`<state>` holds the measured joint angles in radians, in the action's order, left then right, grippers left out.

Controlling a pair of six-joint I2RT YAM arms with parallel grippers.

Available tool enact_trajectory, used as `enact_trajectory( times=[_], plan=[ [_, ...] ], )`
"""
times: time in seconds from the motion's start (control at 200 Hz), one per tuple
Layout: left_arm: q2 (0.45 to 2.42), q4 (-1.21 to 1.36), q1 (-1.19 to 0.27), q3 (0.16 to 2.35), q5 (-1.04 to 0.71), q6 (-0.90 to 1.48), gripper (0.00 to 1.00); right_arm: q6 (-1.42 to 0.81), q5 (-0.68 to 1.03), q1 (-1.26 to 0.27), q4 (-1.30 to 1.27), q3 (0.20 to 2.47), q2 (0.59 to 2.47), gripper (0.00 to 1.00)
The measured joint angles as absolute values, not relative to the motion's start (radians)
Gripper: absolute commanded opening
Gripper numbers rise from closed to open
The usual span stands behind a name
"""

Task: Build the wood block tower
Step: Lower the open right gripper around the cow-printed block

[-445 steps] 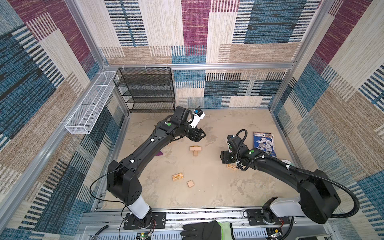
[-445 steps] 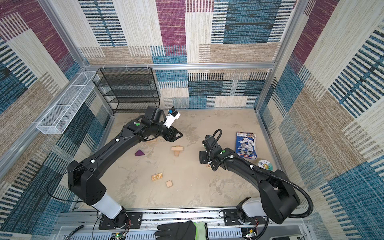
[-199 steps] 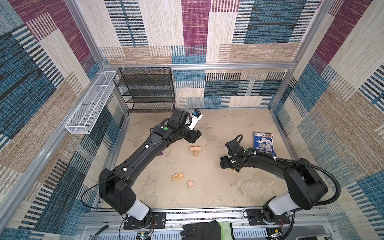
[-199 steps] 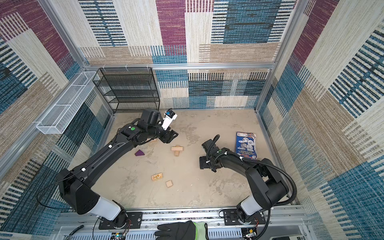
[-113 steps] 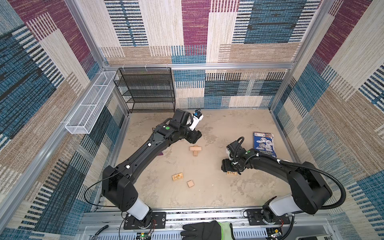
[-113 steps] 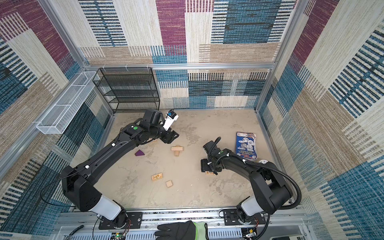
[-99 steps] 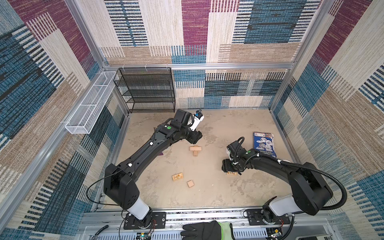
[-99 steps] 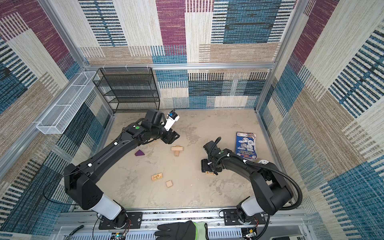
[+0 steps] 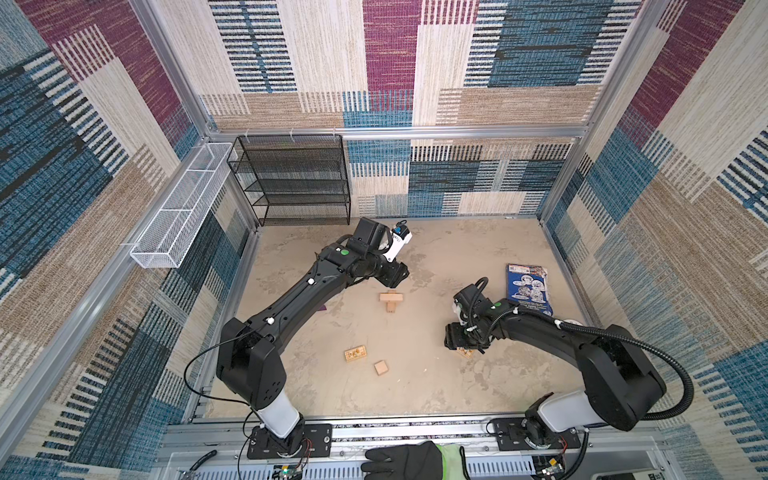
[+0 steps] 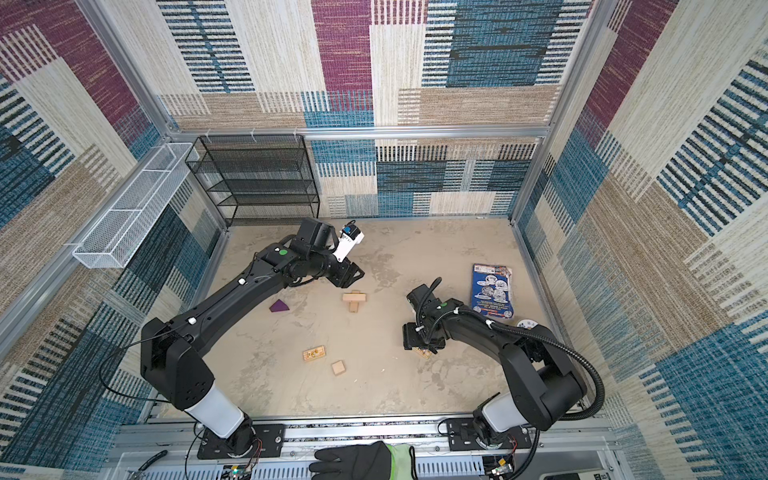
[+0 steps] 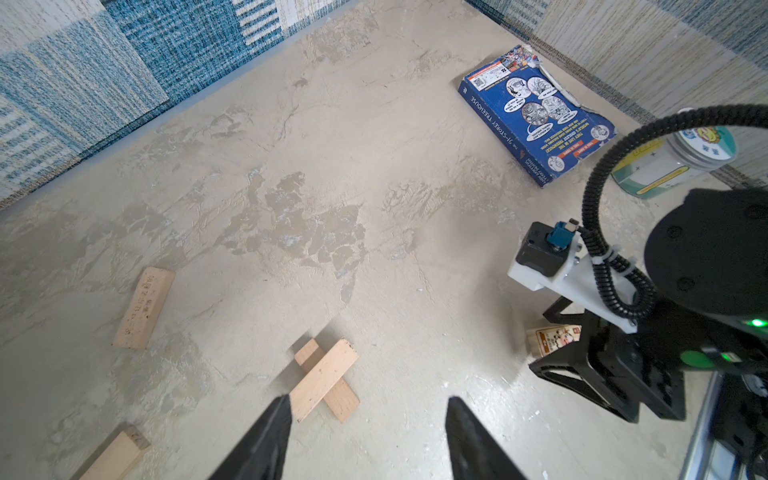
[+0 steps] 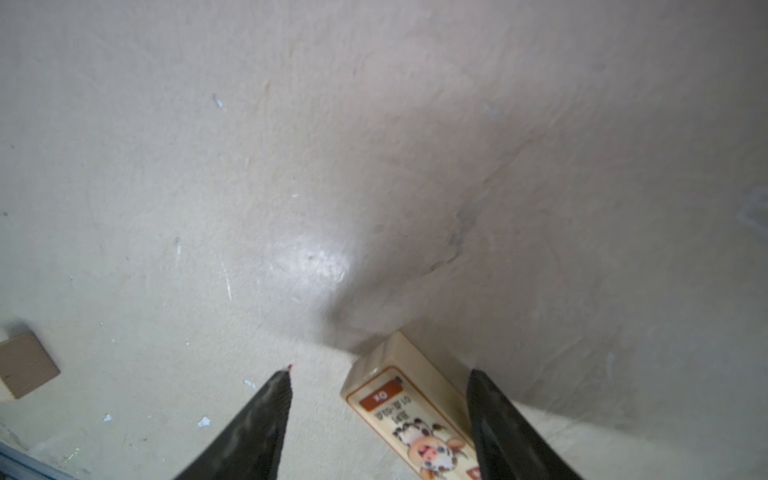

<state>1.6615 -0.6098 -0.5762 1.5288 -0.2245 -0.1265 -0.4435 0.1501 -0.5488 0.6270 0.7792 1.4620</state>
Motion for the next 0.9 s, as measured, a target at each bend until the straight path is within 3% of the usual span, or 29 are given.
enact_trajectory(
  times=[0.446, 0.901],
  plan=[
    [1.647, -0.637, -0.595, 1.533, -0.211, -0.127, 0.64, -0.493, 0.182, -0.634, 0.66, 0.781, 1.441, 0.71],
    [1.627, -0.648, -0.624, 1.533, -0.157, -0.135, 0.64, -0.523, 0.122, -0.675, 0.709, 0.781, 1.464, 0.57]
  ],
)
